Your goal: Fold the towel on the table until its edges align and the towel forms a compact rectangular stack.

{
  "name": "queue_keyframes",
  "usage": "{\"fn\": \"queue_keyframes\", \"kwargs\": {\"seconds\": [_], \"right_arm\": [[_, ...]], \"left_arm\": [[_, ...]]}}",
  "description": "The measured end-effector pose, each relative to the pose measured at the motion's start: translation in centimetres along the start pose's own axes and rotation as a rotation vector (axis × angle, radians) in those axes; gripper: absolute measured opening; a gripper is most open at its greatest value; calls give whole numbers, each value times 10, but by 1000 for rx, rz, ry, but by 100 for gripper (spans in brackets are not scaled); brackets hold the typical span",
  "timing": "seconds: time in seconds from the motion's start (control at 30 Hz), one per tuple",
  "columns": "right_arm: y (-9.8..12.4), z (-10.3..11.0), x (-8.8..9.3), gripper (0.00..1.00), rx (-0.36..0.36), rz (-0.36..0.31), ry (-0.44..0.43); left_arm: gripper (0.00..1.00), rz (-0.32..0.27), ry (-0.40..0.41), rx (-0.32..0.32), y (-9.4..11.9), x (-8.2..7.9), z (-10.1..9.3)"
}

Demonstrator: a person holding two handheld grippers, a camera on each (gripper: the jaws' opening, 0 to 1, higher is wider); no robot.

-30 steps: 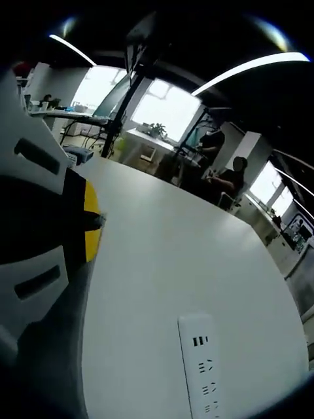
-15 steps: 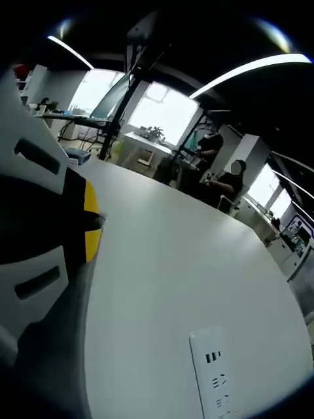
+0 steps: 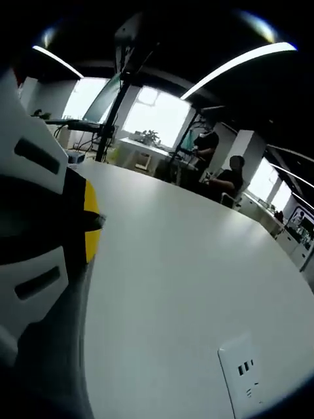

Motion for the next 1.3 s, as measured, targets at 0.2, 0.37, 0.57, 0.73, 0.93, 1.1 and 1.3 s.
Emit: {"fn": "queue_keyframes", "kwargs": {"seconds": [0.2,0.37,0.57,0.73,0.93,1.1,1.3], "right_arm": [[-4,-4,5,6,39,-52,86],[-3,6,8,12,-18,-36,40],[21,-4,3,9,34,-26,223],[52,-23,-5,7,75,-34,293],[95,-44,2,1,108,6,421],[127,-61,-8,0,145,-30,360],[162,-85,-23,0,232,-92,355]], "left_arm": [[4,37,13,27,-4,3,-5],[17,49,-79,20,-11,2,-10],[17,11,-69,65,-18,-18,-28],[18,34,-130,137,-28,-23,-42],[15,14,-135,302,-43,-24,-71],[1,94,-125,466,-54,-14,-102],[1,94,-297,578,-71,-18,-130]]}}
Point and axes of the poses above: the point that each gripper's makers call its tool centre point, and the gripper's own axes: y roughly backward along the fingers, z roughly to its left, x roughly out of its underside, the point moved 3 cm from there along y, roughly backward along the fingers, and after that the axes turned 15 degrees about -y, right-handed, at the moved point
